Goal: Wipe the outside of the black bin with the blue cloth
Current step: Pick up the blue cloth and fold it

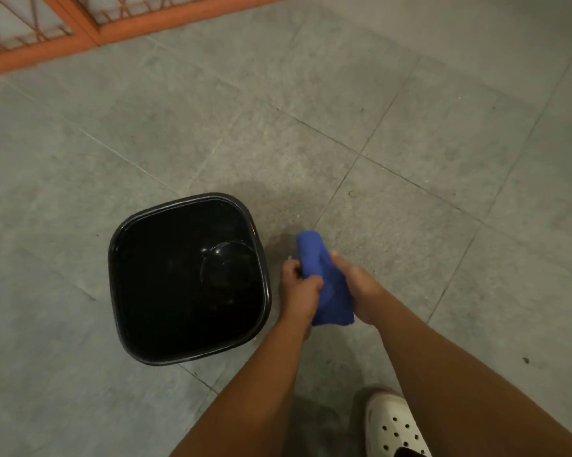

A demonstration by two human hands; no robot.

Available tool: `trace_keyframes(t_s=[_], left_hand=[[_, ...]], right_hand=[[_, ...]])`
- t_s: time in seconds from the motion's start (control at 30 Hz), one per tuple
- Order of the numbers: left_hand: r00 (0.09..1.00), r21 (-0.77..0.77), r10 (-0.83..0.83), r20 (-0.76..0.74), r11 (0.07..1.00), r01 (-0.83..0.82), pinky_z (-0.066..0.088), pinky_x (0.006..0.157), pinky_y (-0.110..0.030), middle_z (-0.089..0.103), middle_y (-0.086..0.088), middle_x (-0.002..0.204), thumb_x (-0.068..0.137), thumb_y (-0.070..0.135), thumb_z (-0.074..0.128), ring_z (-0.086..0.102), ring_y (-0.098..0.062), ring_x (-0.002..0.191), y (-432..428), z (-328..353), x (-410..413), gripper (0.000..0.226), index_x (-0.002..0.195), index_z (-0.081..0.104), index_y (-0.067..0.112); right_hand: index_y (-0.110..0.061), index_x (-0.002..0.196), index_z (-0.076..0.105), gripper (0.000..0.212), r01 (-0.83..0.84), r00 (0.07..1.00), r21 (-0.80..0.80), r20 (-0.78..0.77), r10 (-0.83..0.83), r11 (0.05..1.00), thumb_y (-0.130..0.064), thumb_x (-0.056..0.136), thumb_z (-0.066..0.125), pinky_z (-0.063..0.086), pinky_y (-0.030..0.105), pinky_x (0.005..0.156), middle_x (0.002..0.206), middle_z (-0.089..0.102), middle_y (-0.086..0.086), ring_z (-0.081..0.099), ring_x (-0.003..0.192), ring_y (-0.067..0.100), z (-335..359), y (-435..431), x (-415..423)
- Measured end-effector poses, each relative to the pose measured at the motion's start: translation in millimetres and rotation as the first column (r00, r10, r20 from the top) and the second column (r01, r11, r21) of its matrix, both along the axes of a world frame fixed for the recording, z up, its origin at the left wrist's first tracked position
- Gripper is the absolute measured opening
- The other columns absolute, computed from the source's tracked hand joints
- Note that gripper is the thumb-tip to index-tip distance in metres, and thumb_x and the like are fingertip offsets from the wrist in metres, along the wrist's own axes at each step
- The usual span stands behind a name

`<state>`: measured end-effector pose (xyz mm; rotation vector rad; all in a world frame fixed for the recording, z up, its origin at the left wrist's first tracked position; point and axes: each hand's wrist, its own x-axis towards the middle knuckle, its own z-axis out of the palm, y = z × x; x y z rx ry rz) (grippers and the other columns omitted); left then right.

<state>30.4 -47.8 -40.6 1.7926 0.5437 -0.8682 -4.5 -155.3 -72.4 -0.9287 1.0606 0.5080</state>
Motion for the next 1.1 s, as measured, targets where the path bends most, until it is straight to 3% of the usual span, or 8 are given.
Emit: trace_keyframes(t_s=[0.1, 0.23, 0.4, 0.57, 0.73, 0.87, 1.0, 1.1], left_hand=[[0.996, -0.100, 0.070, -0.049, 0.992, -0.075, 0.046, 0.066, -0.027, 0.058, 0.002, 0.100, 0.076, -0.004, 0.049, 0.058, -0.013, 0.085, -5, 28, 0, 0.053, 0.122, 0.044, 0.021], [0.978, -0.215, 0.173, -0.118, 0.957, -0.195, 0.054, 0.059, -0.032, 0.062, -0.001, 0.097, 0.072, -0.008, 0.046, 0.065, -0.021, 0.081, -8, 68, 1, 0.063, 0.128, 0.044, 0.020], [1.000, -0.181, -0.022, 0.013, 0.983, 0.024, 0.054, 0.085, -0.048, 0.058, -0.007, 0.114, 0.079, -0.001, 0.049, 0.062, -0.027, 0.096, -3, 109, 1, 0.059, 0.132, 0.040, 0.023], [0.881, 0.108, -0.367, 0.299, 0.930, 0.351, 0.048, 0.089, -0.034, 0.059, -0.011, 0.120, 0.088, 0.010, 0.052, 0.059, -0.026, 0.105, 14, 144, -10, 0.042, 0.130, 0.048, 0.012], [0.701, 0.500, -0.550, 0.454, 0.809, 0.310, 0.039, 0.092, -0.034, 0.050, -0.017, 0.122, 0.094, 0.022, 0.049, 0.048, -0.031, 0.115, 43, 146, -14, 0.038, 0.128, 0.051, 0.005], [0.680, 0.744, -0.707, 0.195, 0.559, 0.367, 0.038, 0.096, -0.037, 0.040, -0.014, 0.134, 0.094, 0.038, 0.047, 0.041, -0.029, 0.122, 57, 128, -18, 0.056, 0.140, 0.034, 0.009], [0.695, 0.665, -0.719, -0.014, 0.512, 0.543, 0.037, 0.099, -0.043, 0.043, -0.015, 0.139, 0.098, 0.040, 0.035, 0.049, -0.031, 0.123, 61, 109, -18, 0.055, 0.145, 0.024, 0.012], [0.637, 0.681, -0.769, -0.055, 0.437, 0.587, 0.039, 0.093, -0.043, 0.057, -0.016, 0.126, 0.100, 0.039, 0.029, 0.056, -0.033, 0.115, 66, 102, -16, 0.045, 0.138, 0.031, 0.014]], right_hand=[[0.000, 0.110, 0.063, 0.054, 0.030, 0.999, 0.038, -0.044, -0.028, 0.999, -0.046, 0.081, 0.062, 0.049, 0.045, 0.094, 0.107, 0.068, 0.020, 0.064, 0.101, 0.032, 27, -10, 5], [0.001, 0.095, 0.066, 0.040, 0.077, 0.996, 0.109, -0.050, -0.072, 0.991, -0.037, 0.081, 0.065, 0.054, 0.039, 0.064, 0.082, 0.073, 0.019, 0.070, 0.072, 0.031, 68, -18, 10], [0.002, 0.106, 0.062, 0.033, 0.166, 0.981, 0.153, 0.070, -0.178, 0.974, -0.023, 0.085, 0.058, 0.052, 0.047, 0.073, 0.094, 0.069, 0.022, 0.065, 0.084, 0.036, 110, -14, 2], [-0.002, 0.105, 0.062, 0.023, 0.249, 0.946, 0.158, 0.173, -0.275, 0.955, -0.014, 0.087, 0.055, 0.054, 0.042, 0.064, 0.084, 0.073, 0.017, 0.070, 0.075, 0.032, 148, -4, -16], [-0.009, 0.105, 0.061, 0.024, 0.272, 0.930, 0.101, 0.227, -0.289, 0.957, 0.000, 0.085, 0.053, 0.052, 0.041, 0.070, 0.091, 0.068, 0.013, 0.064, 0.083, 0.030, 169, -3, -23], [-0.015, 0.102, 0.061, 0.027, 0.284, 0.932, 0.078, 0.211, -0.294, 0.956, 0.003, 0.084, 0.051, 0.050, 0.039, 0.068, 0.092, 0.066, 0.009, 0.061, 0.084, 0.028, 176, -11, -18], [-0.009, 0.108, 0.061, 0.028, 0.258, 0.941, 0.153, 0.183, -0.284, 0.954, -0.007, 0.081, 0.054, 0.051, 0.038, 0.071, 0.093, 0.068, 0.012, 0.063, 0.086, 0.030, 179, -16, -10], [-0.004, 0.116, 0.059, 0.037, 0.292, 0.927, 0.250, 0.164, -0.338, 0.923, -0.021, 0.084, 0.052, 0.050, 0.039, 0.078, 0.103, 0.068, 0.015, 0.064, 0.094, 0.031, 174, -17, -10]])
